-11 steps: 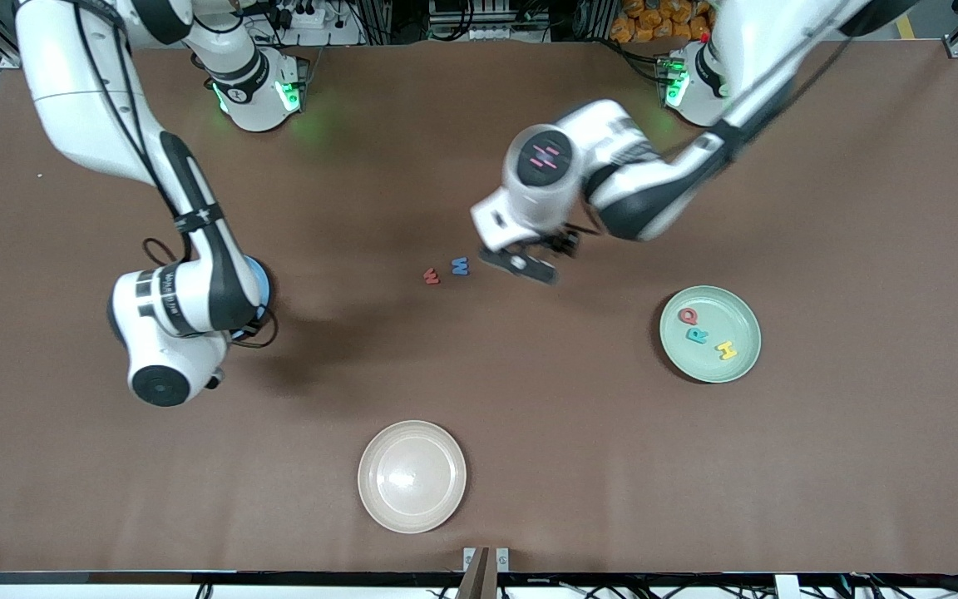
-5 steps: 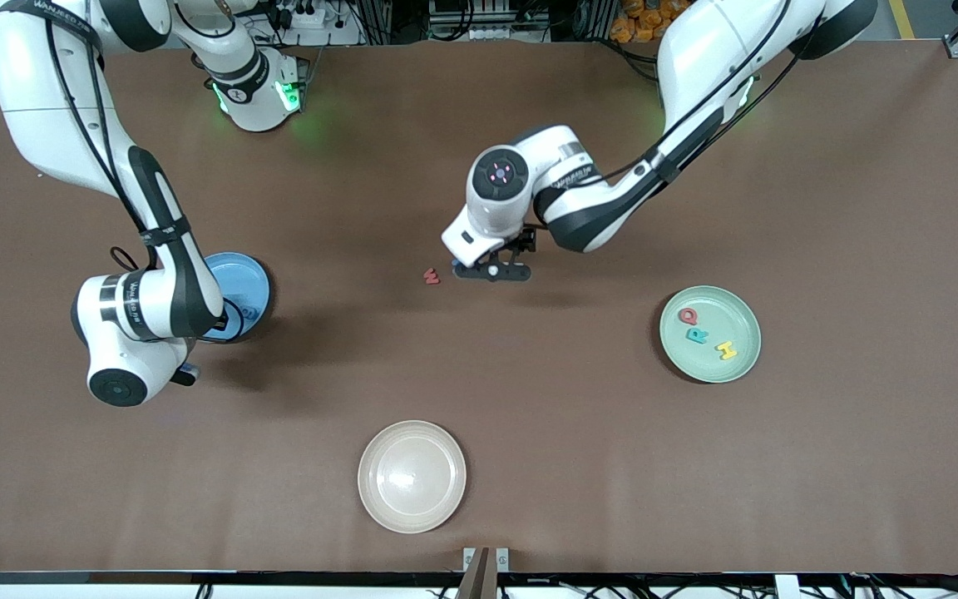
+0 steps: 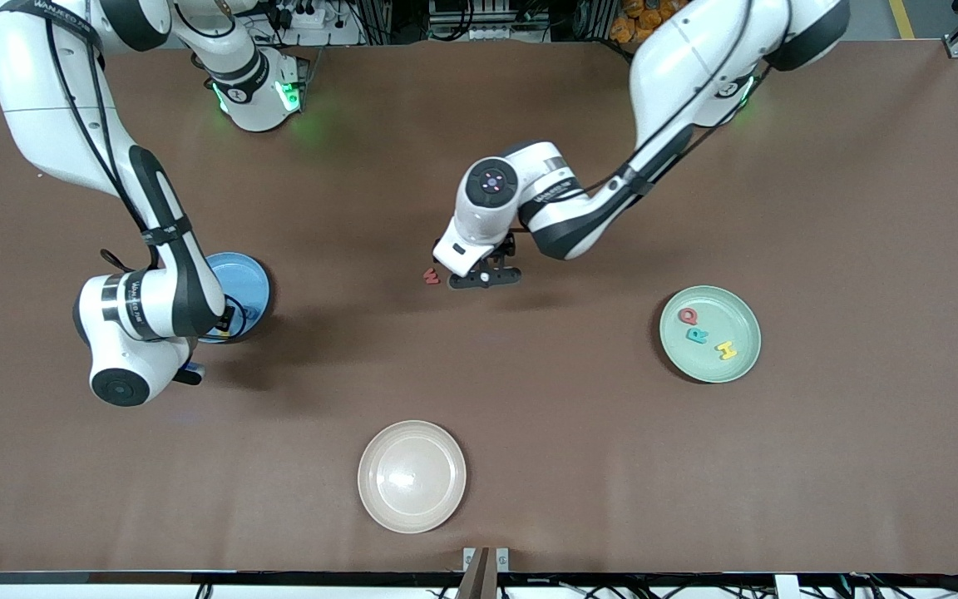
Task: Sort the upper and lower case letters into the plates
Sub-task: 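Carry the yellow u to the blue plate while the left gripper returns, then release the u in the blue plate while the left gripper lowers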
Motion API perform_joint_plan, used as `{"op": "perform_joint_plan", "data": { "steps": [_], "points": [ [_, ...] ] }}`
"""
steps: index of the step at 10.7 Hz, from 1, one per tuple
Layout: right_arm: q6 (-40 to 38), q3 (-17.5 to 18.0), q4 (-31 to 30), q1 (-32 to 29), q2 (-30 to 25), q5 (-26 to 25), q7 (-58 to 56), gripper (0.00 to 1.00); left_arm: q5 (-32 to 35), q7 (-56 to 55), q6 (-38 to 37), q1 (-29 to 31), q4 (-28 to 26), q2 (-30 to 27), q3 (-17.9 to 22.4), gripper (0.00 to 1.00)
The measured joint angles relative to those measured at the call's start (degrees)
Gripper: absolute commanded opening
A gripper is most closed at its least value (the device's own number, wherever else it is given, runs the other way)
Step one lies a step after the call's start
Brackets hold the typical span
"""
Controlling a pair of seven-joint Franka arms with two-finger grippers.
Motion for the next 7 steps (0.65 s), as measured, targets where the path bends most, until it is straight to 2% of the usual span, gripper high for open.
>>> {"op": "perform_joint_plan", "data": {
  "steps": [2,7],
  "points": [
    [0.0,0.4,0.0,0.1,-0.1,0.2,0.0,0.75,0.0,-4.4,2.6,-6.9,0.1,0.8,6.0,1.00],
    [-0.2,1.2,0.0,0.2,-0.1,1.8,0.0,0.75,0.0,-5.7,3.5,-7.6,0.9,1.5,7.0,1.00]
  ]
}}
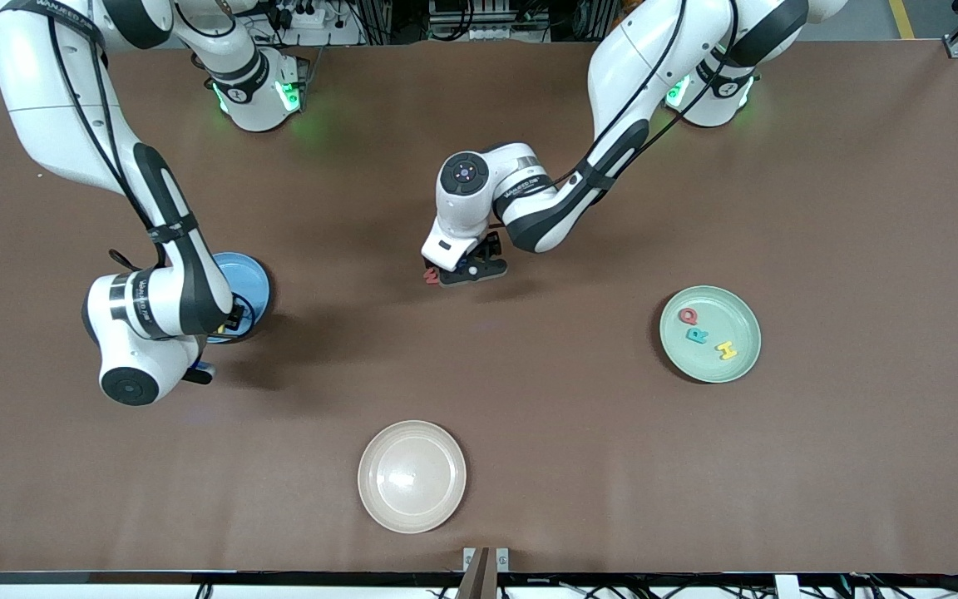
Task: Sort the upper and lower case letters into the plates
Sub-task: 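Release the u in the blue plate while the left gripper lowers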
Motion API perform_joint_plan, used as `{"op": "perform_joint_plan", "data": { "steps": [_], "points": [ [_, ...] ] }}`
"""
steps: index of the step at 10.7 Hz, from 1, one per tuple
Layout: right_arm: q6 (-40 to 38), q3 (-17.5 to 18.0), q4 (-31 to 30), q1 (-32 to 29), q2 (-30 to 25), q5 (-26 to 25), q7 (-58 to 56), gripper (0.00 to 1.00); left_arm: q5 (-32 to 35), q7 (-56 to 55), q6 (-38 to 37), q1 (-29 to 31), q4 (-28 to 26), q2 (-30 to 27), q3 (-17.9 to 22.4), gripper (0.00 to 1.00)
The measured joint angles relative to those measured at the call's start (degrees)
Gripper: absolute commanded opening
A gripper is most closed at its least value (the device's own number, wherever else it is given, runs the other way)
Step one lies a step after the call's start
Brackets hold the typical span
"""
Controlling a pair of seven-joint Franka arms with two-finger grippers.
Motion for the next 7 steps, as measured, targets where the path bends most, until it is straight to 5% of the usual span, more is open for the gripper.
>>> {"op": "perform_joint_plan", "data": {
  "steps": [7],
  "points": [
    [-1.0,0.0,0.0,-0.1,-0.1,1.2,0.0,0.75,0.0,0.9,0.2,-0.8,0.1,1.0,0.2,1.00]
  ]
}}
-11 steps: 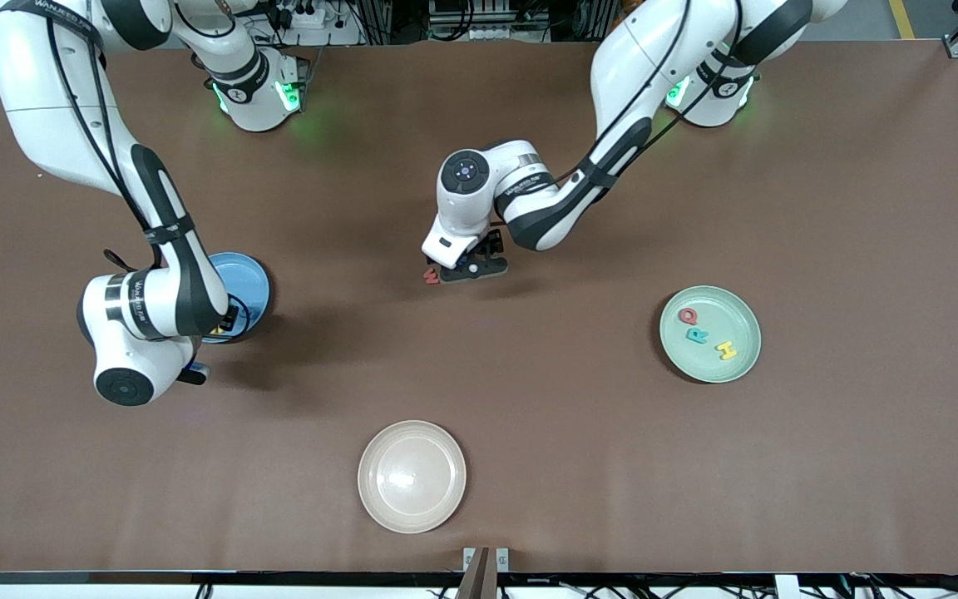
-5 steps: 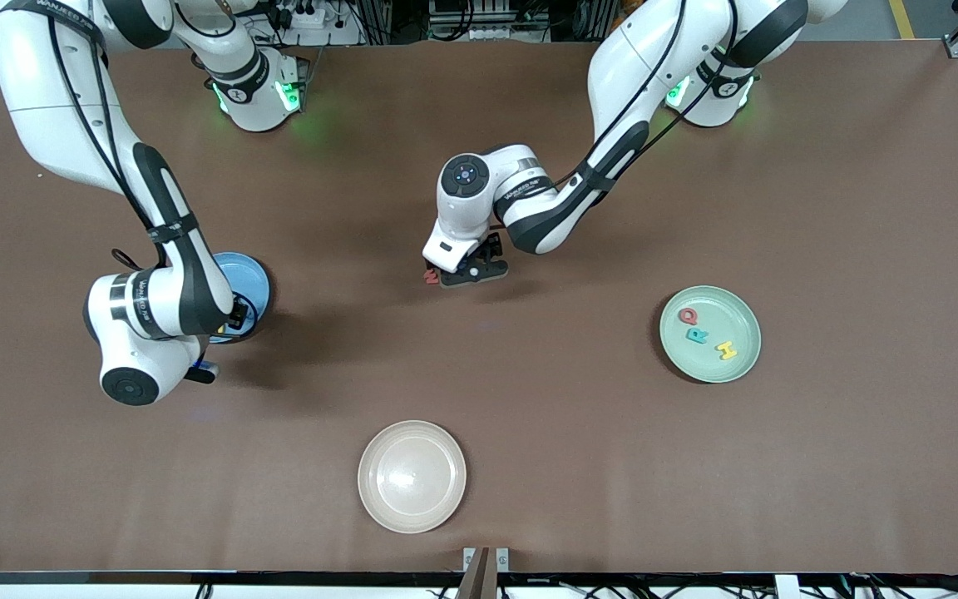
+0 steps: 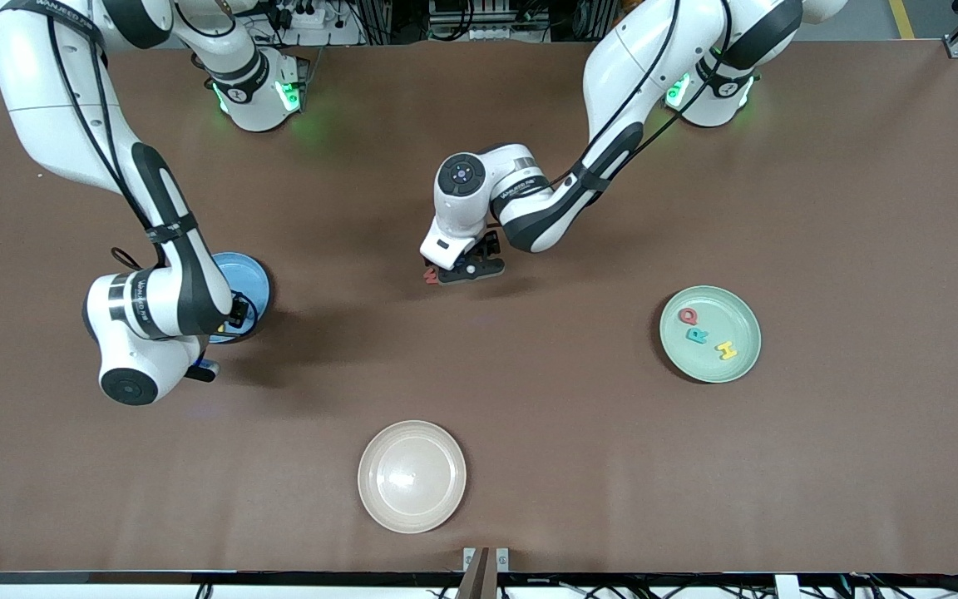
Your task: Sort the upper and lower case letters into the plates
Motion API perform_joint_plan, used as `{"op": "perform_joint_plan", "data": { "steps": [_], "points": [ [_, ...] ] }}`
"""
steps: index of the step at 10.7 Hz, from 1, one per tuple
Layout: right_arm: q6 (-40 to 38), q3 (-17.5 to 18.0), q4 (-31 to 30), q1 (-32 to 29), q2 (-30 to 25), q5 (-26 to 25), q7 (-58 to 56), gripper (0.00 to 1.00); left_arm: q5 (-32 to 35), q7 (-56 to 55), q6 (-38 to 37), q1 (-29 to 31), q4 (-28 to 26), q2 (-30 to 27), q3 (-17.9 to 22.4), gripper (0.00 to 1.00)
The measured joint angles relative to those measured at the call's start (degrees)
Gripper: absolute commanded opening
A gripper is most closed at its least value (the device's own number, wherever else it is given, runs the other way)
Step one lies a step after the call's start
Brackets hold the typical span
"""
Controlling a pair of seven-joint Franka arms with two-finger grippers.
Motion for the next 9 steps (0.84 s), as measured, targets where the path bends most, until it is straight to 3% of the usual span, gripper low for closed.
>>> {"op": "perform_joint_plan", "data": {
  "steps": [7,9],
  "points": [
    [-0.1,0.1,0.5,0.2,0.0,0.1,0.0,0.75,0.0,3.2,0.0,0.0,0.0,0.8,0.4,1.00],
    [-0.1,0.1,0.5,0.2,0.0,0.2,0.0,0.75,0.1,3.4,0.0,0.0,0.0,0.8,0.4,0.94]
  ]
}}
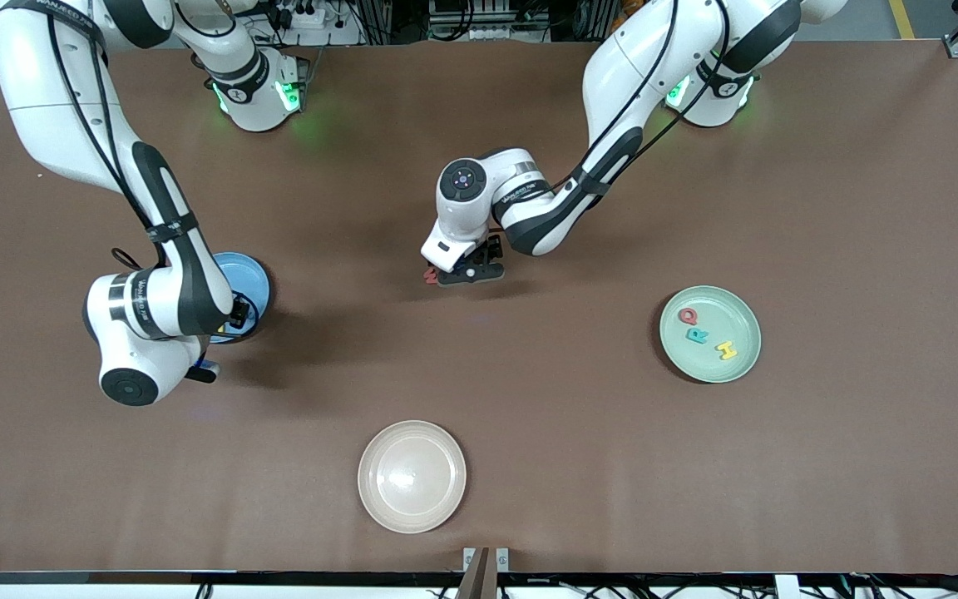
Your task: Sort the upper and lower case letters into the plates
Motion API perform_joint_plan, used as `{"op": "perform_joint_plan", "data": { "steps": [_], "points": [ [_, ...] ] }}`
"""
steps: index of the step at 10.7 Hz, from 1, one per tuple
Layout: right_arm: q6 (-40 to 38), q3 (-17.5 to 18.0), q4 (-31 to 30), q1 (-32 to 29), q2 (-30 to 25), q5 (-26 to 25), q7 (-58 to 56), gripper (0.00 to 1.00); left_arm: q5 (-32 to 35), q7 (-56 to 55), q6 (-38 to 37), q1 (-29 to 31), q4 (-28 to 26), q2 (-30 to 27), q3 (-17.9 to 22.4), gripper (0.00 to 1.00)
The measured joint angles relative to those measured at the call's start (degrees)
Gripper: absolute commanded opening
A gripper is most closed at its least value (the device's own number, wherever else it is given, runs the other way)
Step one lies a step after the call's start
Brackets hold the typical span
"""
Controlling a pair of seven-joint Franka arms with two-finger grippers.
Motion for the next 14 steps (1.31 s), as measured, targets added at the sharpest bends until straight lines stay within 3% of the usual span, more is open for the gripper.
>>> {"op": "perform_joint_plan", "data": {
  "steps": [4,5,7,9,11,13,14],
  "points": [
    [0.0,0.1,0.6,0.6,0.0,0.2,0.0,0.75,0.5,0.2,0.0,0.0,0.1,0.8,0.0,0.90],
    [0.0,0.2,0.6,0.6,0.0,0.2,0.0,0.76,0.5,0.2,0.0,0.0,0.2,0.8,0.0,0.83],
    [-0.4,0.6,0.6,0.6,0.0,0.6,-0.1,0.81,0.5,0.4,0.0,0.0,0.3,0.8,0.0,0.58],
    [-0.8,1.9,0.7,0.7,-0.4,3.8,-0.7,0.86,0.5,1.8,0.0,0.0,0.8,0.8,-0.1,0.41],
    [-0.9,3.7,0.8,0.8,-1.4,5.4,-0.8,0.87,0.5,2.3,0.0,0.0,0.9,0.8,-0.1,0.31],
    [-0.8,5.2,0.8,1.2,-1.9,5.8,-0.8,0.87,0.5,2.6,0.0,0.0,1.0,0.8,-0.1,0.13],
    [-0.4,5.4,0.8,1.7,-1.9,5.9,-0.8,0.87,0.5,2.7,0.0,0.0,1.0,0.8,-0.1,0.10]
  ]
}}
